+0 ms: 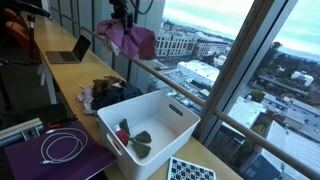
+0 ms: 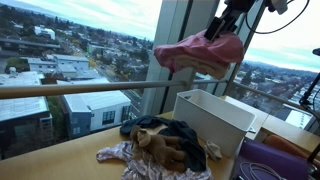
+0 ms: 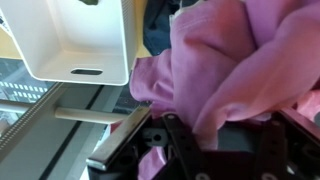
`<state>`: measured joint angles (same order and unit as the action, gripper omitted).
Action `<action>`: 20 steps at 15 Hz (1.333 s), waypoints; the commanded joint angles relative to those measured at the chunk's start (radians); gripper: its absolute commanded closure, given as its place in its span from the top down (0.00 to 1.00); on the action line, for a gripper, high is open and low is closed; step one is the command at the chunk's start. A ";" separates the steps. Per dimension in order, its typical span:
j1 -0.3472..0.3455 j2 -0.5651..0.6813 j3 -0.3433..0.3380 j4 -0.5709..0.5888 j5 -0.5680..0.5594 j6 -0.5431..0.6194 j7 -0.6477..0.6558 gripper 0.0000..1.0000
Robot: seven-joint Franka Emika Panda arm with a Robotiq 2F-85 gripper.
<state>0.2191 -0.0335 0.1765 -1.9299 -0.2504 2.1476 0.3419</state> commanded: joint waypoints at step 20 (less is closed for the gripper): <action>-0.130 0.117 -0.104 -0.121 -0.039 0.008 0.066 1.00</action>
<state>0.1206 0.0537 0.1094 -1.9836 -0.2880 2.1096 0.4127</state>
